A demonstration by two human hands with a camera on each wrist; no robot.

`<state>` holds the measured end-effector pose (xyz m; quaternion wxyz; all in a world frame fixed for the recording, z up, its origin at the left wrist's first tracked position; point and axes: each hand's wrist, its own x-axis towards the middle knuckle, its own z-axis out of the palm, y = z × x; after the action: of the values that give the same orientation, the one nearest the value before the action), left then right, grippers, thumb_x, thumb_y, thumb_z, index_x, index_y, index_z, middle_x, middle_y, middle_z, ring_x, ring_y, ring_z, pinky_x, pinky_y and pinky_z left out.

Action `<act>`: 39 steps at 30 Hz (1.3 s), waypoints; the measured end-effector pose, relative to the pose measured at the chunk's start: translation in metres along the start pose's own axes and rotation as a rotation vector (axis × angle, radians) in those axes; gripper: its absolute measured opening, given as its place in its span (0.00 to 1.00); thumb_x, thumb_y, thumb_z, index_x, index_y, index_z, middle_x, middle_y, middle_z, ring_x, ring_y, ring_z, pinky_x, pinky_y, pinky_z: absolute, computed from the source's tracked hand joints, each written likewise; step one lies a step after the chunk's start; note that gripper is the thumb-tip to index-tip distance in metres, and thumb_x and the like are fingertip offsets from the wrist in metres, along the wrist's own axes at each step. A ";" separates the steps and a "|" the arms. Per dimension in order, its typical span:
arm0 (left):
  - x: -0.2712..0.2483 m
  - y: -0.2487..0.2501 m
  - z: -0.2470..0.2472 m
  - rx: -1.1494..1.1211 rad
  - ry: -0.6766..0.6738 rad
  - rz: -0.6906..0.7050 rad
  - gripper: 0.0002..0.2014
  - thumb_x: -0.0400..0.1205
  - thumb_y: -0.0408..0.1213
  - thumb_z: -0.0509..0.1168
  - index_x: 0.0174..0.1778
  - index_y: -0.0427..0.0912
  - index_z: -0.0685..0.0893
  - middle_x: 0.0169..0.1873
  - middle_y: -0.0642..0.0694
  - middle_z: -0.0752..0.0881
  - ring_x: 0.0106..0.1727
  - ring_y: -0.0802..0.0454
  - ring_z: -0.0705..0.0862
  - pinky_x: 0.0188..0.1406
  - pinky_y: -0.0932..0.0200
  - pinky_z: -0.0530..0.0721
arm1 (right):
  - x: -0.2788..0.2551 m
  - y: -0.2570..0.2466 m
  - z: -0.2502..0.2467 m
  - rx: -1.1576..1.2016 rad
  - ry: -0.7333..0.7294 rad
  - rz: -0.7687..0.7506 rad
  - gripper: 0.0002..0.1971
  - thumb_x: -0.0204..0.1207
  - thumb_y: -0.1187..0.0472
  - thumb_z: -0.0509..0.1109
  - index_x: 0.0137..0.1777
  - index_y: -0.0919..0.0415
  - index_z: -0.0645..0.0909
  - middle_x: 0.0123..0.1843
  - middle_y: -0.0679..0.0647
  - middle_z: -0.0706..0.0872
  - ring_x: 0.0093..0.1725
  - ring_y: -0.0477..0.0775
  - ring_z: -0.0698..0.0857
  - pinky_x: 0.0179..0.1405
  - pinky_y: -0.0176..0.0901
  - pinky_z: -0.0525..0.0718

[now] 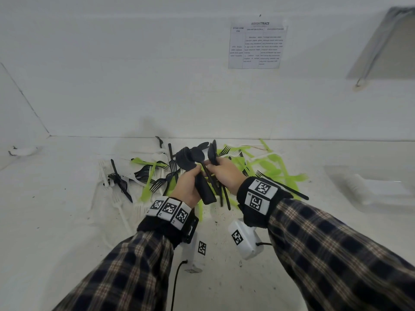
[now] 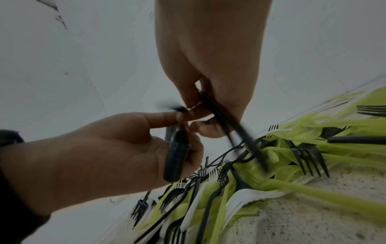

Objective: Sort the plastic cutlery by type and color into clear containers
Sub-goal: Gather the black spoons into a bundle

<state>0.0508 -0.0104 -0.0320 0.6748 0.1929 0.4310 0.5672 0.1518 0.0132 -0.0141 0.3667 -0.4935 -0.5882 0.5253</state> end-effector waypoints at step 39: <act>0.018 0.003 -0.012 0.122 -0.003 -0.005 0.18 0.85 0.33 0.57 0.70 0.31 0.76 0.62 0.32 0.82 0.57 0.42 0.83 0.57 0.49 0.82 | 0.023 0.010 0.011 -0.115 0.247 -0.050 0.03 0.75 0.61 0.70 0.47 0.57 0.83 0.43 0.50 0.84 0.46 0.49 0.82 0.55 0.47 0.81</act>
<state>0.0390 0.0050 -0.0430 0.6639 0.2336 0.4640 0.5379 0.1374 0.0320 -0.0277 0.4202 -0.5599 -0.5798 0.4168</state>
